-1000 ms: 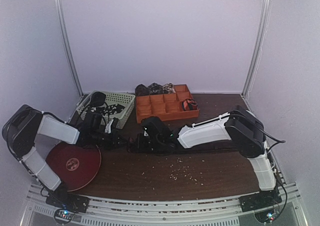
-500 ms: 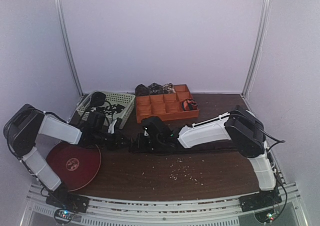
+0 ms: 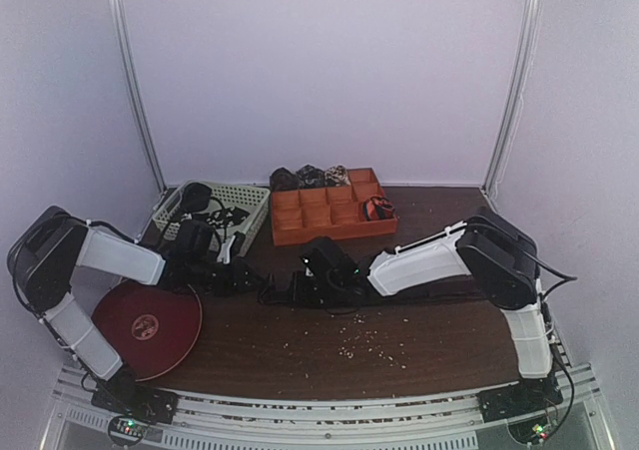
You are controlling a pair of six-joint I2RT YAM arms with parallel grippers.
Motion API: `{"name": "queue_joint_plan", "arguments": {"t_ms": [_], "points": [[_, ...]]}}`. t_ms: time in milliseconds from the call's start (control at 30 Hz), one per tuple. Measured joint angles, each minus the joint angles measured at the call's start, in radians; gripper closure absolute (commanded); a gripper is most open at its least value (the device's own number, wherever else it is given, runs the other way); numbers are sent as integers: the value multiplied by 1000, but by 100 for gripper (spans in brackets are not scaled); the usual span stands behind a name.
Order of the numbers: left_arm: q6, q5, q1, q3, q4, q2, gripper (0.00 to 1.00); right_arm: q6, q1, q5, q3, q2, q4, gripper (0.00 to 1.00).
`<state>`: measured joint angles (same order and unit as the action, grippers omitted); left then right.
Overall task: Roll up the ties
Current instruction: Fold the tie at the center of the board.
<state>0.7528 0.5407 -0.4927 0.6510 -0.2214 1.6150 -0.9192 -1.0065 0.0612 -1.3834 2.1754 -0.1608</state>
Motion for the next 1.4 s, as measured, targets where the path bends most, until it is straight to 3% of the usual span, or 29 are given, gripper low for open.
{"name": "queue_joint_plan", "arguments": {"t_ms": [467,700,967,1200,1400], "points": [[1,-3,-33,33,0,55,87,-24,11,-24,34,-116,-26,61],[2,-11,-37,40,-15,84,87,-40,3,-16,26,-101,-24,69],[2,-30,-48,40,-17,87,88,-50,3,8,-24,-23,8,71],[2,-56,-55,39,-17,87,87,-38,3,17,-42,13,33,89],[2,-65,-55,19,-29,87,86,-3,3,10,-52,21,54,92]]}}
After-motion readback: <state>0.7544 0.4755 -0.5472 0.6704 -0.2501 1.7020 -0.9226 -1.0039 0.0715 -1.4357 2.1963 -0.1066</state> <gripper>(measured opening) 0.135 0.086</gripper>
